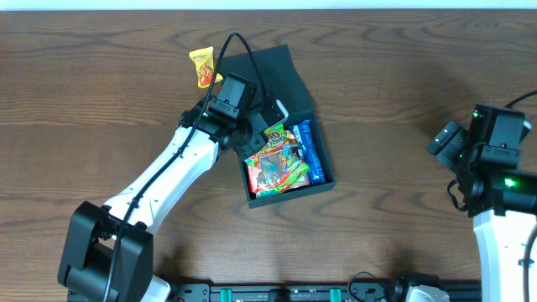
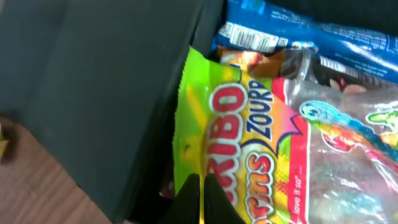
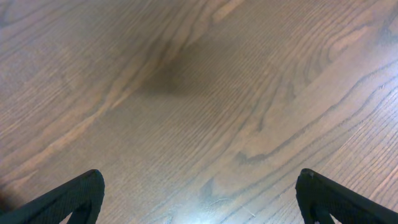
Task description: Pack container
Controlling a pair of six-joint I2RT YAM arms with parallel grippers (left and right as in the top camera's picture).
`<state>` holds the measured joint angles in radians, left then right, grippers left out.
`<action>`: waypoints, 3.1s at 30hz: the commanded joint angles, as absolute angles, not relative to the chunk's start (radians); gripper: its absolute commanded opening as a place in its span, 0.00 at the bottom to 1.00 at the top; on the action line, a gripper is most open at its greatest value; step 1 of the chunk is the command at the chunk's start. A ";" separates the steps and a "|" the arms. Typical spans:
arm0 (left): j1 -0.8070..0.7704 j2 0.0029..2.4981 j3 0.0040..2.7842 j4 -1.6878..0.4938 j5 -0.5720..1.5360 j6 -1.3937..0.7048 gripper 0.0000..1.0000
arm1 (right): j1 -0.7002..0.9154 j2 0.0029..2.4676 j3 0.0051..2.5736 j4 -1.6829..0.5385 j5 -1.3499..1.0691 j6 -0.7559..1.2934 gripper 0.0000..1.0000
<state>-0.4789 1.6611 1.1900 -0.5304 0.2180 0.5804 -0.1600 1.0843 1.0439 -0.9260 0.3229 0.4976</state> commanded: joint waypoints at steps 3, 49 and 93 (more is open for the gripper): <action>-0.479 1.679 1.244 -0.619 0.216 0.519 0.05 | -0.171 1.083 1.042 -0.928 0.340 0.516 0.99; -0.616 1.681 1.002 -0.624 0.053 0.182 0.06 | -0.171 1.083 1.042 -0.928 0.340 0.516 0.99; -0.614 1.780 1.128 -0.416 -0.324 -0.408 0.06 | -0.171 1.083 1.042 -0.928 0.340 0.516 0.99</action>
<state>-0.6170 1.7298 1.1172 -0.4267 -0.3428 -0.3943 -0.1600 1.0843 1.0439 -0.9260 0.3229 0.4980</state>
